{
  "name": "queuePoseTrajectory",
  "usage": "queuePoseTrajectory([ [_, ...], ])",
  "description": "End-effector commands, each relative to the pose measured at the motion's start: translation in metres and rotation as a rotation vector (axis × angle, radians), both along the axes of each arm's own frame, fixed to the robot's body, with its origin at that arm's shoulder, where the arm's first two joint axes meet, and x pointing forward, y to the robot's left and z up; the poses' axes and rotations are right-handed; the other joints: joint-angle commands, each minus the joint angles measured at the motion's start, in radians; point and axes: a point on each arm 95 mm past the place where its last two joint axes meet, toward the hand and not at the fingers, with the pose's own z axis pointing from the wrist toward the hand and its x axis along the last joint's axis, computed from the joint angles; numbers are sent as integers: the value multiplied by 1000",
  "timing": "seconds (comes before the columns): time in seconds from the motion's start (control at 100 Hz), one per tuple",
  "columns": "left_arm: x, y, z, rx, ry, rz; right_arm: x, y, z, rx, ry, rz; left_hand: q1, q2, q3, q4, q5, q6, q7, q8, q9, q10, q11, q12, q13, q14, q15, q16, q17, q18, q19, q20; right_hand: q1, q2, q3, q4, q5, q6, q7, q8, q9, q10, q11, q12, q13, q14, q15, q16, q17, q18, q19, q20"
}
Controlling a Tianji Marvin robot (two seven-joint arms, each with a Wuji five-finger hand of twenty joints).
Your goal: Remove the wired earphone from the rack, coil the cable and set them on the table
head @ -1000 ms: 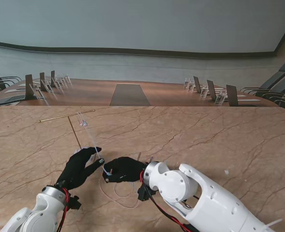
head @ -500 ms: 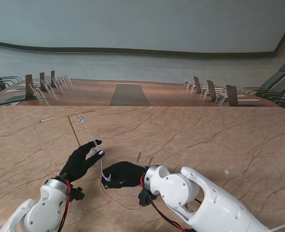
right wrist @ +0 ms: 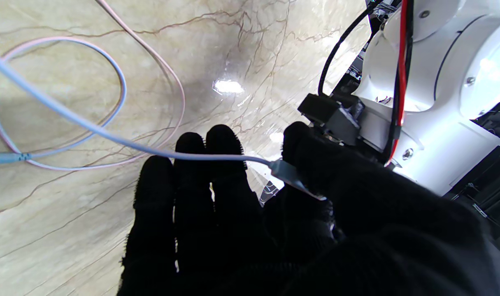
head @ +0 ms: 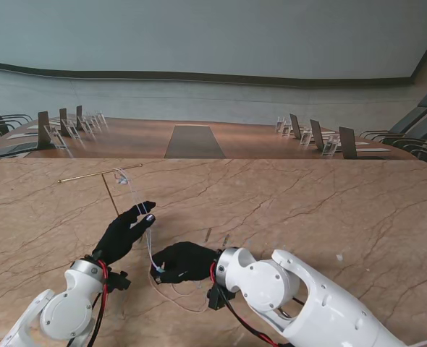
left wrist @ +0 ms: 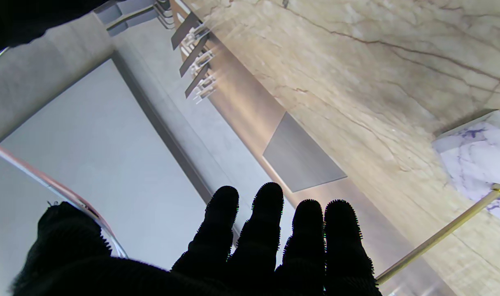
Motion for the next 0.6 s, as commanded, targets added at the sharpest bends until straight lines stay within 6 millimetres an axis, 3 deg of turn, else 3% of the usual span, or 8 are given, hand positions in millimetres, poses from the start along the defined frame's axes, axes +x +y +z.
queuePoseTrajectory([
  [0.0, -4, 0, 1, -12, 0, -5, -3, 1, -3, -6, 8, 7, -31, 57, 2, -23, 25, -19, -33, 4, 9, -1, -7, -23, 10, -11, -6, -21, -6, -18, 6, -18, 45, 31, 102, 88, 123, -126, 154, 52, 17, 57, 26, 5, 34, -7, 30, 11, 3, -5, 34, 14],
  [0.24, -13, 7, 2, -27, -16, 15, 3, 1, -10, -21, 20, -13, 20, 109, 0, -23, 53, -13, -46, 16, 28, 7, -26, -15, 22, -1, -22, -9, -7, -9, 4, -24, 47, 27, 104, 89, 121, -124, 154, 51, 14, 60, 28, 5, 31, -5, 31, 12, -1, -5, 34, 13],
  [0.44, -9, 4, 5, -40, -28, -4, 3, 3, -9, -16, 20, -3, -59, 68, -25, -24, 49, -6, -60, 18, 32, 6, -34, -11, 28, 1, -26, -2, 0, -5, 5, -25, 46, 27, 105, 90, 123, -123, 155, 49, 16, 59, 28, 4, 32, -5, 32, 12, 0, -4, 35, 13],
  [0.59, -2, -3, 11, -53, -27, -41, 1, 4, -8, -21, 24, 12, -72, 52, -13, -23, 49, -8, -61, 21, 45, -1, -32, -7, 42, -6, -22, 2, 10, -11, 11, -23, 45, 26, 105, 90, 122, -125, 155, 48, 15, 58, 28, 4, 32, -7, 31, 12, 0, -5, 35, 12],
])
